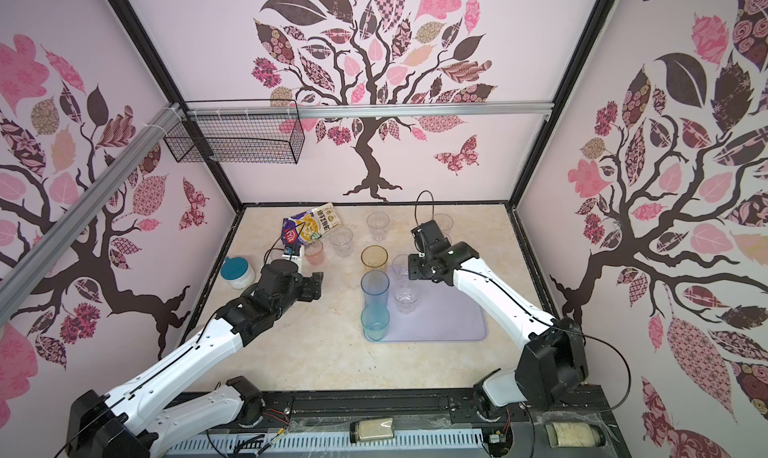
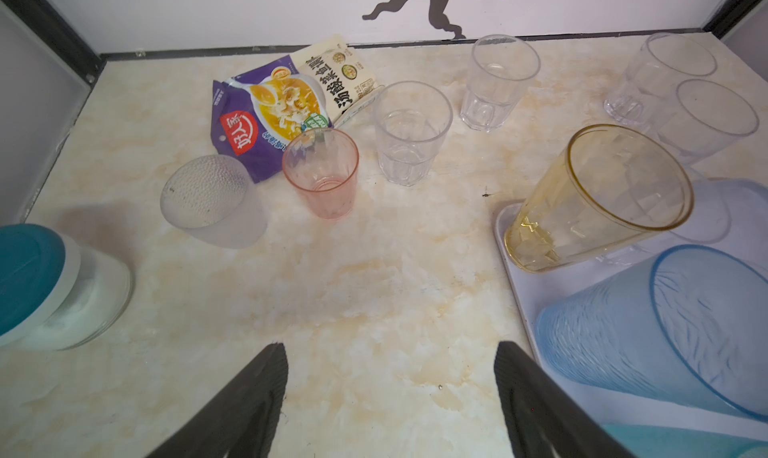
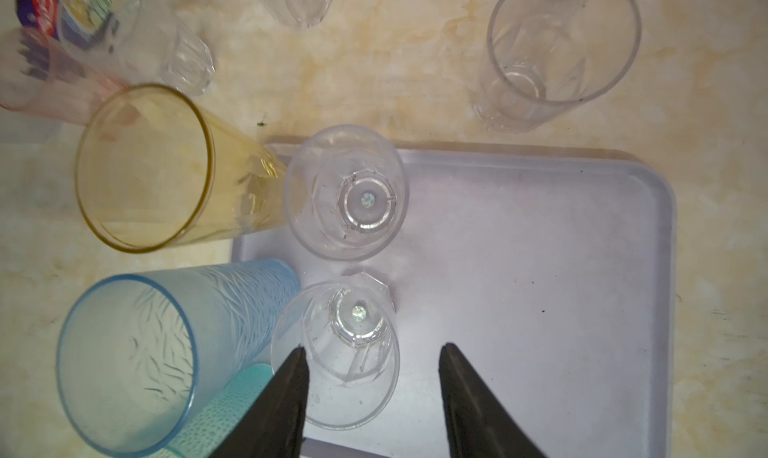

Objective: Place the glasses into the tray
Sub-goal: 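Open the right gripper and move it to the clear glasses near the wall, then lower the right gripper onto a clear glass near the wall and close it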

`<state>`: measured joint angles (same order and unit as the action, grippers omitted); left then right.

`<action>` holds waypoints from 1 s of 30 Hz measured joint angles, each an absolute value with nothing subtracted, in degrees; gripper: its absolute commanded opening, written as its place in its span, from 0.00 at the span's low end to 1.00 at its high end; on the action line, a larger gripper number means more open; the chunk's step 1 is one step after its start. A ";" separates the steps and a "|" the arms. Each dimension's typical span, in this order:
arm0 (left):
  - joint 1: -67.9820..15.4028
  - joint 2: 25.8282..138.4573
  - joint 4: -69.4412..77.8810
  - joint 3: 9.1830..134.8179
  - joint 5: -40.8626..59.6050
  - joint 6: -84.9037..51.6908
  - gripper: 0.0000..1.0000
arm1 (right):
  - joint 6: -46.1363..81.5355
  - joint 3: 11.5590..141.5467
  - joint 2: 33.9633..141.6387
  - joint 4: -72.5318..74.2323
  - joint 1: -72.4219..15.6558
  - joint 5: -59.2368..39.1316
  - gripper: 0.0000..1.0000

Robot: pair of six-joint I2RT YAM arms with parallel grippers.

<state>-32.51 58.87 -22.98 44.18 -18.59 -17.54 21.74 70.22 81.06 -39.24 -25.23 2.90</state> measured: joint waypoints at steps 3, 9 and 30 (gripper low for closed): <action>-29.15 58.87 -24.86 44.12 -15.68 -21.71 0.82 | 23.46 70.08 81.17 -37.26 -17.91 0.14 0.57; -25.74 58.81 -23.03 41.63 -10.07 -30.02 0.82 | 30.09 70.13 83.85 -31.11 -6.76 -1.04 0.60; -25.74 57.25 -21.69 38.22 -9.93 -30.15 0.84 | 34.70 75.81 104.09 -24.32 -3.92 -3.33 0.32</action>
